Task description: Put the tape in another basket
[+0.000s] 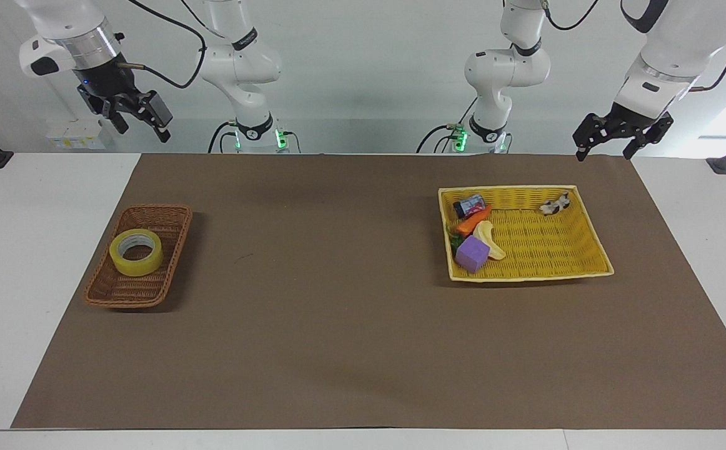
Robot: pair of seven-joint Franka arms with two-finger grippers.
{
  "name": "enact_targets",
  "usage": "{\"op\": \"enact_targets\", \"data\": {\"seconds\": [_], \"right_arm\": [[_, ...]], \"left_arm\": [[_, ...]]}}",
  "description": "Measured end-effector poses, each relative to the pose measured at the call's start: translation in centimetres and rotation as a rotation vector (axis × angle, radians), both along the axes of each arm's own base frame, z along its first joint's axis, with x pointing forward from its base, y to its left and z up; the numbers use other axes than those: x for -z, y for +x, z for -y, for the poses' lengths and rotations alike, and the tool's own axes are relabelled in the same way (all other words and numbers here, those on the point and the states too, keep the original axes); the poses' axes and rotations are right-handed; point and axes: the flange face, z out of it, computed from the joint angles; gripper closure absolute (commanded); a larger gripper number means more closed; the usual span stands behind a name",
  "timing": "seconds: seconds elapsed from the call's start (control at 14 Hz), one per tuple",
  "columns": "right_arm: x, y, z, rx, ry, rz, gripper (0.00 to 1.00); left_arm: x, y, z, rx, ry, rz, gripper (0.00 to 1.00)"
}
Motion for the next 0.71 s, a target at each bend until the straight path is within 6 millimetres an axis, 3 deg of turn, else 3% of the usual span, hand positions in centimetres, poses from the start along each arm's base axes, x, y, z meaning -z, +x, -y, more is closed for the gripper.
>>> {"op": "enact_targets", "data": {"seconds": [0.71], "right_arm": [[-0.5,0.6,-3.3,-0.168,-0.076,0.045,0.0]], "left_arm": [[0.0,0.0,0.0,0.0,0.0,0.0,0.0]]}}
